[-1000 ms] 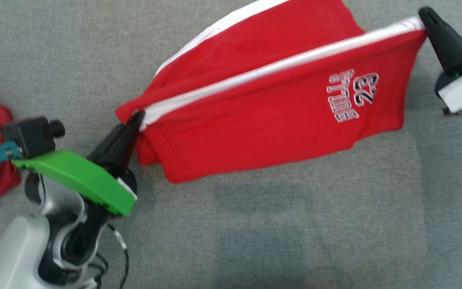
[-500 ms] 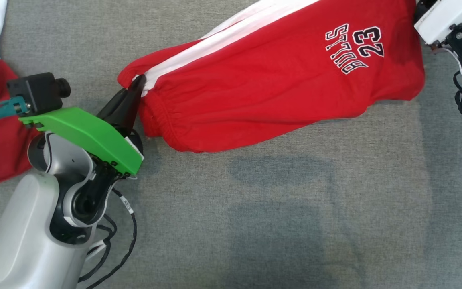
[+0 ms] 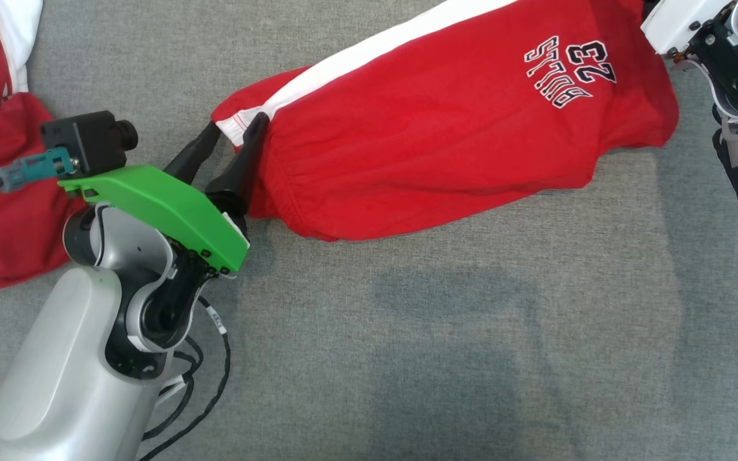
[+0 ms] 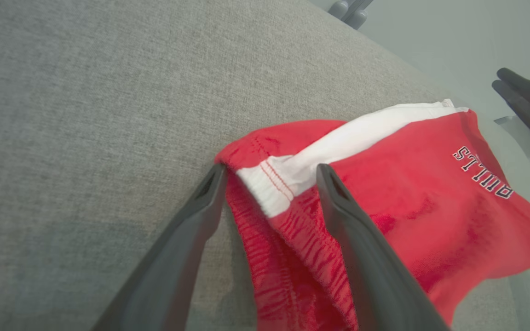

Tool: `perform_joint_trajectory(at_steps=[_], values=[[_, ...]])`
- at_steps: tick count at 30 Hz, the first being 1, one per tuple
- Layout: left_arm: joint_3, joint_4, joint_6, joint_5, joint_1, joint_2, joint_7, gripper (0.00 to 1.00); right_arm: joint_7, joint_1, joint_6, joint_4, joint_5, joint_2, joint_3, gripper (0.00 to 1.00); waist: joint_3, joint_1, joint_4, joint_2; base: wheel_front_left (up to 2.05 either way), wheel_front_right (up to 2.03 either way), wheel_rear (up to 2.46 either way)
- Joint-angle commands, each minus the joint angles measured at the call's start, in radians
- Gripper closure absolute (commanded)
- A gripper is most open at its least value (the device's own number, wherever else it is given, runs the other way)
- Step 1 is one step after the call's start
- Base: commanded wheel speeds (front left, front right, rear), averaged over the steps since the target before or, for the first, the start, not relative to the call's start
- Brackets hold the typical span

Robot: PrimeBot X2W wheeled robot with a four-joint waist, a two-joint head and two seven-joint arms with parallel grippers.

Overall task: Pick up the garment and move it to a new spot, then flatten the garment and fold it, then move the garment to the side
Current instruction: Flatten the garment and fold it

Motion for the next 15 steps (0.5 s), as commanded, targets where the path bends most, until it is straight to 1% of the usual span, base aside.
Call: perform_joint_trajectory(at_steps=[1, 3, 6, 7, 9, 10, 12, 15], values=[[-0.003, -0.007, 0.000, 0.015, -0.002, 0.013, -0.013, 0.00, -0.004, -0.003, 0.000, -0.003, 0.000, -0.011, 0.011, 0.00, -0.015, 0.0000, -0.009, 0.0078, 0.00, 0.00, 0.00], [-0.009, -0.022, 0.004, 0.055, 0.017, 0.033, -0.034, 0.00, -0.005, 0.013, 0.000, -0.017, 0.013, -0.021, 0.024, 0.00, -0.031, 0.0000, -0.018, 0.0078, 0.00, 0.00, 0.00], [-0.011, -0.071, 0.017, 0.132, 0.050, 0.068, -0.098, 0.00, 0.015, 0.039, 0.000, -0.041, 0.021, -0.048, 0.026, 0.00, -0.051, 0.0000, -0.032, 0.0078, 0.00, 0.00, 0.00], [-0.012, -0.088, 0.022, 0.162, 0.060, 0.083, -0.125, 0.00, 0.035, 0.054, 0.000, -0.044, 0.017, -0.059, 0.032, 0.00, -0.057, 0.0000, -0.034, 0.0078, 0.00, 0.00, 0.00], [-0.011, -0.118, 0.034, 0.194, 0.094, 0.084, -0.174, 0.00, 0.085, 0.081, 0.000, -0.055, 0.018, -0.080, 0.043, 0.00, -0.067, 0.0000, -0.034, 0.0078, 0.00, 0.00, 0.00], [-0.013, -0.139, 0.042, 0.234, 0.115, 0.097, -0.216, 0.00, 0.140, 0.106, 0.000, -0.065, 0.021, -0.099, 0.045, 0.00, -0.072, 0.0000, -0.028, 0.0078, 0.00, 0.00, 0.00], [-0.015, -0.152, 0.053, 0.253, 0.137, 0.088, -0.255, 0.00, 0.190, 0.133, 0.000, -0.070, 0.029, -0.107, 0.030, 0.00, -0.073, 0.0000, -0.018, 0.0078, 0.00, 0.00, 0.00], [-0.025, -0.153, 0.051, 0.288, 0.152, 0.075, -0.313, 0.00, 0.259, 0.162, 0.000, -0.082, 0.018, -0.106, 0.014, 0.00, -0.069, 0.0000, 0.004, 0.0078, 0.00, 0.00, 0.00]])
